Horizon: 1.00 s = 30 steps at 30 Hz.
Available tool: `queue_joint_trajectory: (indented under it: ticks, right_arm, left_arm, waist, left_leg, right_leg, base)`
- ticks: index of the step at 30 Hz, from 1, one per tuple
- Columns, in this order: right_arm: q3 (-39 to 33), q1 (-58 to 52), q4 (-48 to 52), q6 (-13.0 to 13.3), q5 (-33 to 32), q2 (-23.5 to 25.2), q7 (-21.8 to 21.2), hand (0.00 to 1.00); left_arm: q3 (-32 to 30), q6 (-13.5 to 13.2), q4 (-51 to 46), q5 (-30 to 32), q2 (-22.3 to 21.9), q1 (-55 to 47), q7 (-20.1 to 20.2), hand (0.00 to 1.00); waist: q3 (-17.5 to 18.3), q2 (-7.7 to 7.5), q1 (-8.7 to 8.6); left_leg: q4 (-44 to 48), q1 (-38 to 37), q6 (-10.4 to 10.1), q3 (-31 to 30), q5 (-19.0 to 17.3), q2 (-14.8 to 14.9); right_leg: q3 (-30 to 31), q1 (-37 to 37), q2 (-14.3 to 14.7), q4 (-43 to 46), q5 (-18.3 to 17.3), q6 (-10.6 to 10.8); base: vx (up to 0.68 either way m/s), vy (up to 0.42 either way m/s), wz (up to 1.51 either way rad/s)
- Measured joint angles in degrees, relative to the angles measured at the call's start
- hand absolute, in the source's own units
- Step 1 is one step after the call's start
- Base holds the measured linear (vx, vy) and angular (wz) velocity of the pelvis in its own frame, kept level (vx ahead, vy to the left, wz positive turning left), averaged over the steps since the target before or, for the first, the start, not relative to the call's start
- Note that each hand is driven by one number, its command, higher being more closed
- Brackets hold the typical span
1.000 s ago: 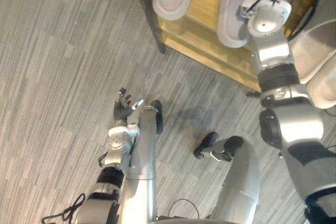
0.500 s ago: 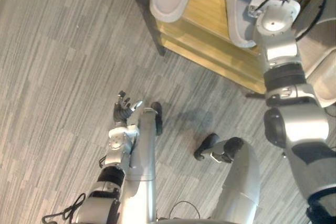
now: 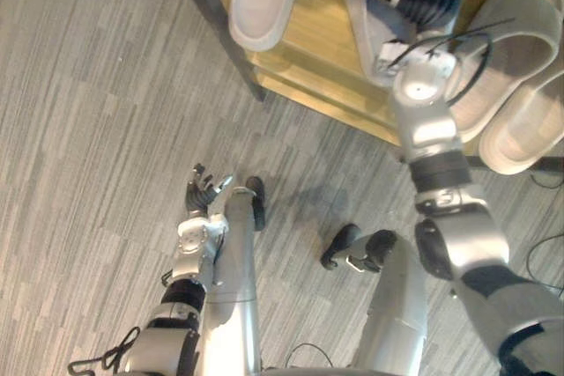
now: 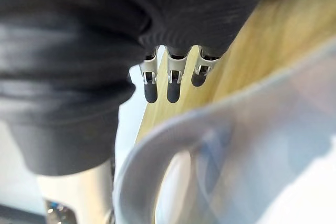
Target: Organize the slippers on the shoe rack
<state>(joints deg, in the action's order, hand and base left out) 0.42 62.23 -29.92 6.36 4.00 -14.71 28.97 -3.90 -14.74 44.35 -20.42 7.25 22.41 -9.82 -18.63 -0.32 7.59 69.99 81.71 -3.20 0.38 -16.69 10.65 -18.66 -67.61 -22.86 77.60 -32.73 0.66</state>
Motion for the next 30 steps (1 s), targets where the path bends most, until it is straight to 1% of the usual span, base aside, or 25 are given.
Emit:
queue_joint_trajectory:
  ticks: [2,3,4,5,6,7,8,9,14,17,18,21,24,26,28,30]
  right_arm:
    - [-1.5,-0.8,1.0,0.0,0.0,1.0,0.0,0.0]
    - [-2.5,-2.7,3.0,0.2,-0.2,2.1,0.1,0.0]
    - [-2.8,-4.9,4.2,0.8,-2.0,3.9,-0.1,0.0]
    - [-2.8,-5.1,4.2,0.8,-2.2,4.0,-0.1,0.0]
    - [-3.5,-6.5,4.2,0.9,-4.0,5.7,-0.6,0.0]
    - [-4.0,-6.9,4.2,0.9,-4.5,6.3,-0.7,0.0]
    - [-4.8,-7.8,4.2,1.1,-6.6,7.7,-1.1,0.0]
    - [-4.9,-7.8,4.2,1.2,-7.0,7.8,-1.2,0.0]
    - [-4.8,-8.4,4.2,2.1,-12.5,8.7,-3.4,0.0]
    - [-4.8,-8.4,4.1,2.4,-15.2,9.8,-4.3,0.0]
    - [-4.7,-8.4,4.1,3.0,-17.1,10.2,-4.7,0.0]
    - [-4.6,-8.4,4.1,3.5,-20.5,10.4,-5.9,0.0]
    - [-4.3,-8.4,4.0,3.9,-24.4,11.7,-6.5,0.0]
    - [-4.1,-8.3,3.7,4.1,-25.7,12.5,-6.6,0.0]
    - [-3.0,-8.1,2.5,4.6,-27.2,13.8,-7.0,0.0]
    - [-2.3,-7.7,1.2,4.9,-28.0,14.5,-7.4,0.0]
  left_arm:
    - [-0.8,0.1,0.3,0.0,-0.1,0.0,0.0,0.0]
    - [-1.1,0.2,0.4,-0.1,-0.1,-0.1,0.0,0.0]
    - [-1.9,0.3,0.7,-0.1,0.0,-0.3,0.0,0.0]
    - [-1.9,0.3,0.7,-0.1,0.0,-0.3,0.0,0.0]
    - [-1.9,0.6,0.8,-0.1,0.3,-0.3,0.0,0.0]
    - [-1.9,0.6,0.8,-0.1,0.3,-0.3,0.0,0.0]
    - [-1.9,1.2,0.9,-0.1,0.4,-0.4,0.0,0.0]
    - [-1.9,1.3,0.9,-0.1,0.4,-0.4,0.0,0.0]
    - [-2.0,1.8,1.2,-1.0,0.4,-0.4,0.0,0.0]
    - [-3.0,2.3,1.2,-1.2,0.3,-0.4,0.1,0.0]
    - [-3.2,2.6,1.2,-1.2,0.2,-0.3,0.1,0.0]
    - [-4.2,2.8,1.3,-1.2,-0.2,-0.3,0.0,0.0]
    - [-4.3,3.0,1.5,-1.3,-0.2,-0.3,0.0,0.0]
    - [-4.7,3.1,1.8,-1.3,-0.4,-0.2,0.0,0.0]
    - [-6.3,3.2,2.3,-1.3,-1.2,-0.1,0.0,0.0]
    - [-6.4,3.4,2.4,-1.3,-1.6,-0.2,0.0,0.0]
  waist:
    - [0.0,-0.01,-0.23]
    - [0.3,-0.33,-0.34]
    - [0.8,-1.03,-0.67]
    - [0.8,-1.1,-0.68]
    - [1.1,-1.47,-0.69]
    - [1.1,-1.47,-0.71]
    - [1.1,-1.48,-0.77]
    - [1.1,-1.48,-0.78]
    - [1.1,-1.49,-0.75]
    - [1.1,-1.49,-0.76]
    - [1.1,-1.48,-0.75]
    - [1.1,-1.47,-0.69]
    - [1.1,-1.46,-0.62]
    - [1.1,-1.44,-0.59]
    - [1.8,-1.47,-0.35]
    - [2.4,-1.44,-0.05]
  left_leg:
    - [0.0,-0.1,0.0,-0.2,0.0,0.1]
    - [-0.1,-0.2,0.0,-0.2,0.0,0.1]
    - [-0.5,-0.2,0.0,-0.2,0.0,0.2]
    - [-0.6,-0.2,0.0,-0.2,0.0,0.2]
    - [-0.9,-0.5,0.0,-0.2,0.0,0.4]
    - [-0.9,-0.7,0.0,-0.2,0.0,0.4]
    - [-1.1,-1.2,0.0,-0.1,0.0,0.4]
    - [-1.1,-1.3,0.0,-0.1,0.0,0.4]
    - [-1.4,-1.7,-0.1,0.2,0.0,0.6]
    - [-1.4,-1.8,-0.1,0.1,0.0,0.7]
    - [-1.4,-1.8,-0.1,0.1,0.1,0.8]
    - [-1.3,-1.8,-0.2,-0.1,0.1,0.8]
    - [-1.3,-2.1,-0.3,-0.4,0.1,0.8]
    - [-1.4,-2.2,-0.4,-0.6,0.2,0.8]
    - [-1.8,-2.2,-0.7,-0.9,0.4,0.8]
    - [-2.1,-2.3,-0.9,-1.0,0.5,0.8]
  right_leg:
    - [-0.3,0.4,0.1,-0.2,0.0,0.0]
    - [-0.5,0.6,0.2,-0.4,0.0,0.0]
    - [-0.6,0.6,0.2,-0.9,0.2,-0.1]
    - [-0.6,0.6,0.3,-0.9,0.2,-0.1]
    - [-0.8,0.9,0.6,-1.4,0.4,-0.1]
    - [-0.8,1.2,0.6,-1.6,0.5,-0.1]
    - [-0.9,1.7,0.7,-1.8,0.5,-0.1]
    - [-0.9,1.7,0.7,-1.9,0.5,0.0]
    - [-0.5,1.8,0.8,-1.9,0.7,-0.1]
    - [-0.5,1.8,0.9,-1.9,0.7,-0.2]
    - [-0.6,1.8,1.0,-1.9,0.7,-0.2]
    - [-0.7,2.0,1.0,-1.9,0.7,-0.2]
    - [-1.0,2.6,1.1,-2.0,0.7,-0.2]
    - [-1.2,2.9,1.3,-2.1,0.7,-0.2]
    - [-1.5,3.0,1.4,-2.5,0.8,-0.4]
    - [-1.6,3.0,1.6,-2.7,0.8,-0.4]
  base:
    - [0.04,0.004,0.01]
    - [0.05,0.01,-0.01]
    - [0.06,0.011,-0.01]
    - [0.05,0.009,-0.05]
    - [0.05,0.008,-0.04]
    - [0.08,0.017,-0.04]
    - [0.05,0.013,0.0]
    - [0.06,0.023,0.0]
    - [0.01,0.01,-0.01]
    - [0.0,0.0,0.0]
    - [0.0,0.0,0.0]
    - [0.0,0.0,0.0]
    - [0.0,0.0,0.0]
    - [0.0,0.0,0.0]
    - [0.0,0.0,0.0]
    - [0.02,-0.014,0.03]
